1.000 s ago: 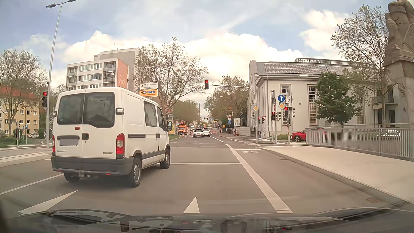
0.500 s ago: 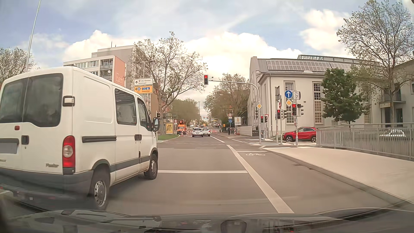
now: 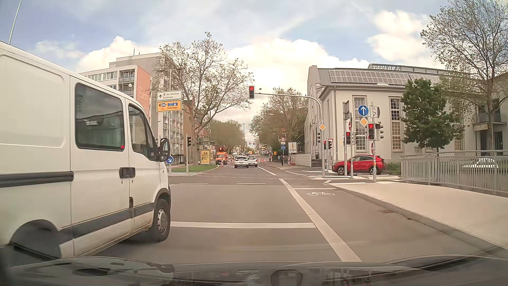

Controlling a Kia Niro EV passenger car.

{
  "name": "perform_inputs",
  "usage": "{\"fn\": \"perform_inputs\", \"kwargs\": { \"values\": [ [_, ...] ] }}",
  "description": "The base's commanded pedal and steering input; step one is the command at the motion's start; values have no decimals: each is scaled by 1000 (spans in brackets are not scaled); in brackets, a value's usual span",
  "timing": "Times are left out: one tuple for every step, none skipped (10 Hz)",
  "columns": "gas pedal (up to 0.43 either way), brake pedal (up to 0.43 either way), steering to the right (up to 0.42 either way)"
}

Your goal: Follow the waypoints while adhering to traffic rules and regulations

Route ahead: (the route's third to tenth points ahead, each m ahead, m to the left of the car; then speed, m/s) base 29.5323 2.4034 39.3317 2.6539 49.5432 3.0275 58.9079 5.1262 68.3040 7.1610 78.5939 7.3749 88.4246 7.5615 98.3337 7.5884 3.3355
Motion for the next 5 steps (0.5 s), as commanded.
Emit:
{"fn": "perform_inputs", "kwargs": {
  "values": [
    [0,238,0],
    [0,232,0],
    [0,232,0],
    [0,232,0],
    [0,226,0]
  ]
}}
